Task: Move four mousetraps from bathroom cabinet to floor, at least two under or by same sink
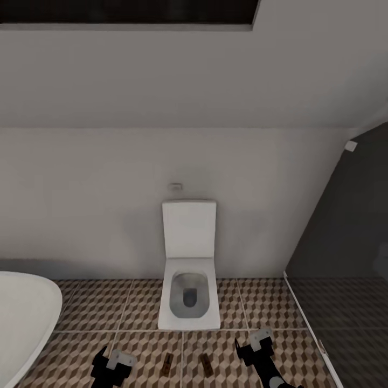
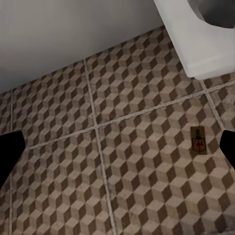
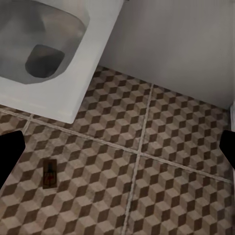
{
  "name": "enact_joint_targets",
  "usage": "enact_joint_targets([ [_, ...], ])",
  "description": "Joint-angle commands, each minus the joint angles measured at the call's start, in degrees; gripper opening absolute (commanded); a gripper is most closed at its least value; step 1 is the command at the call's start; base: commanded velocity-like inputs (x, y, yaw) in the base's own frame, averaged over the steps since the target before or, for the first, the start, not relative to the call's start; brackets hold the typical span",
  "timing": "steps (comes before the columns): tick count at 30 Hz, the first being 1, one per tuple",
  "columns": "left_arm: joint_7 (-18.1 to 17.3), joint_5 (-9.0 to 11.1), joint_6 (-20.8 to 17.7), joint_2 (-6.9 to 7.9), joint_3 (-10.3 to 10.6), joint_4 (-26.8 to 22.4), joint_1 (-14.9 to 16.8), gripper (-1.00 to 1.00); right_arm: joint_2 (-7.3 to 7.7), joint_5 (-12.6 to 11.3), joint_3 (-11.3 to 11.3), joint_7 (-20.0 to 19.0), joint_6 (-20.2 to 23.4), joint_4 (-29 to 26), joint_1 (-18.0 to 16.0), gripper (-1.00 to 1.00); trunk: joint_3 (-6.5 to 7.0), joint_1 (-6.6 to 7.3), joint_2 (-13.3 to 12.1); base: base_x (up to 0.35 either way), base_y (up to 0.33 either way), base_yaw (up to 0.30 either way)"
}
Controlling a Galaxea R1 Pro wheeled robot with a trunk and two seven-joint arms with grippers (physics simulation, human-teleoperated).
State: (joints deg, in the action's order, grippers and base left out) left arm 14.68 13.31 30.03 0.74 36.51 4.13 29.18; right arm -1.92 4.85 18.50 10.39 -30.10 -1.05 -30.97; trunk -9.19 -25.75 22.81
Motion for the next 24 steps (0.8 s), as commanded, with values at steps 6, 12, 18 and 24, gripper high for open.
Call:
enact_joint_targets([
  [6,0.05,0.4,0.29,-0.04,0.49,0.17,0.07,1.0,-0.02,0.52,0.22,0.59,-0.04,0.08,-0.06,1.0,0.44,-0.04,0.11,0.0,0.0,0.0],
  [12,0.06,0.4,0.29,-0.04,0.49,0.17,0.04,1.0,-0.02,0.52,0.22,0.59,-0.04,0.08,-0.06,1.0,1.0,-0.04,0.11,0.0,0.0,0.0],
  [18,0.05,0.4,0.29,-0.04,0.49,0.17,0.04,1.0,-0.02,0.52,0.22,0.59,-0.04,0.08,-0.06,1.0,1.55,-0.04,0.11,0.0,0.0,0.0],
  [24,0.07,0.4,0.29,-0.04,0.49,0.17,0.03,1.0,-0.02,0.52,0.22,0.59,-0.04,0.08,-0.06,1.0,2.11,-0.04,0.11,0.0,0.0,0.0],
])
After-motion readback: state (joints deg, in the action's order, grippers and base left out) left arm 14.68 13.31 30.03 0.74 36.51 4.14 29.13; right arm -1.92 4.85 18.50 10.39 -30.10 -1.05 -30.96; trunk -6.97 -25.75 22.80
